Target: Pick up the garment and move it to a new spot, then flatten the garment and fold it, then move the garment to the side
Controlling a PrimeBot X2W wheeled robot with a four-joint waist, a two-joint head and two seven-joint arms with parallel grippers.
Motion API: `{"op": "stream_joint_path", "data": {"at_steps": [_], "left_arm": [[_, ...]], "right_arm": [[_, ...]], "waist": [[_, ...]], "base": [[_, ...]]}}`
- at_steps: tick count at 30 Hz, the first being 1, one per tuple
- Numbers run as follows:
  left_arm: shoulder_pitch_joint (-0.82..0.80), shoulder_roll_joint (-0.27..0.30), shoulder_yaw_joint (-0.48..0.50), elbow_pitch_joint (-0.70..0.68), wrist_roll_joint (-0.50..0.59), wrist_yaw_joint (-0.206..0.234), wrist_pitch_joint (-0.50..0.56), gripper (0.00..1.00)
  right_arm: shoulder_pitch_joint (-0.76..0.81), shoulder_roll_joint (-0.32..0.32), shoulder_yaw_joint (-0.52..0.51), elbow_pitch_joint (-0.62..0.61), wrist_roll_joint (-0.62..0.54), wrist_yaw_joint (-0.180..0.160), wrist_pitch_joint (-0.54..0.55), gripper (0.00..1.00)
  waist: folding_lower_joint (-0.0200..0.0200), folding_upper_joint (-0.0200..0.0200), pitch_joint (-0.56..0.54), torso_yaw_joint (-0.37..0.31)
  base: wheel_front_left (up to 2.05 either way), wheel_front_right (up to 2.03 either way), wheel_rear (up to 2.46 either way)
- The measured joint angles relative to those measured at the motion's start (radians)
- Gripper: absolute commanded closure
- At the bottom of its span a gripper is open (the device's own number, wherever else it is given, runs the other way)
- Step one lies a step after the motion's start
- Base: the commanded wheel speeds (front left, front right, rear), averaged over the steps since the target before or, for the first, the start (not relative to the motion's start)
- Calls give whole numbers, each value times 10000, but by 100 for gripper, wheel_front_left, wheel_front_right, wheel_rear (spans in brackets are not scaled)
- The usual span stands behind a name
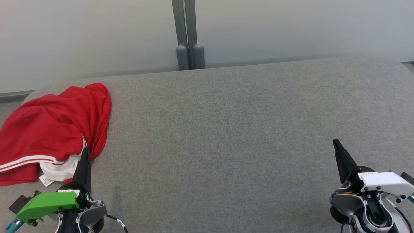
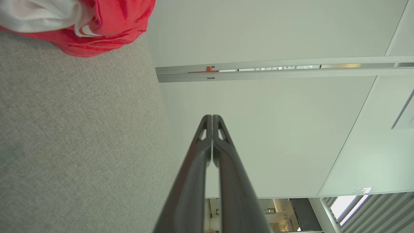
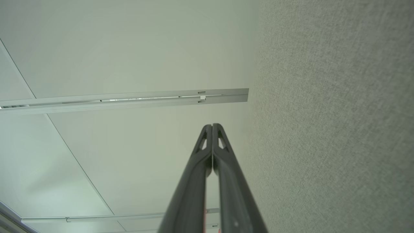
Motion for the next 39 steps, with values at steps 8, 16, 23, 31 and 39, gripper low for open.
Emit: {"op": "stream_joint_path", "data": {"at_steps": [8, 16, 23, 31, 39], "left_arm": [[0, 0, 2, 0, 0, 0, 0, 100], [76, -35, -12, 144, -2, 8, -10, 0], [383, -82, -242, 407, 4, 21, -226, 0], [384, -84, -462, 364, 734, 23, -623, 0], [421, -81, -594, 226, 2284, 194, -976, 0]], "right_arm": [[0, 0, 0, 0, 0, 0, 0, 100], [74, 42, 0, 138, -6, -2, -12, 0], [410, 109, 119, 347, -111, -4, -198, 0], [415, -12, 299, 134, -1319, -4, -606, 0], [495, -38, 297, -328, -3175, -4, -961, 0]], "waist": [[0, 0, 0, 0], [0, 0, 0, 0], [0, 0, 3, 6], [0, 0, 6, 20], [0, 0, 1, 43]], "base": [[0, 0, 0], [0, 0, 0], [0, 0, 0], [0, 0, 0], [0, 0, 0]]}}
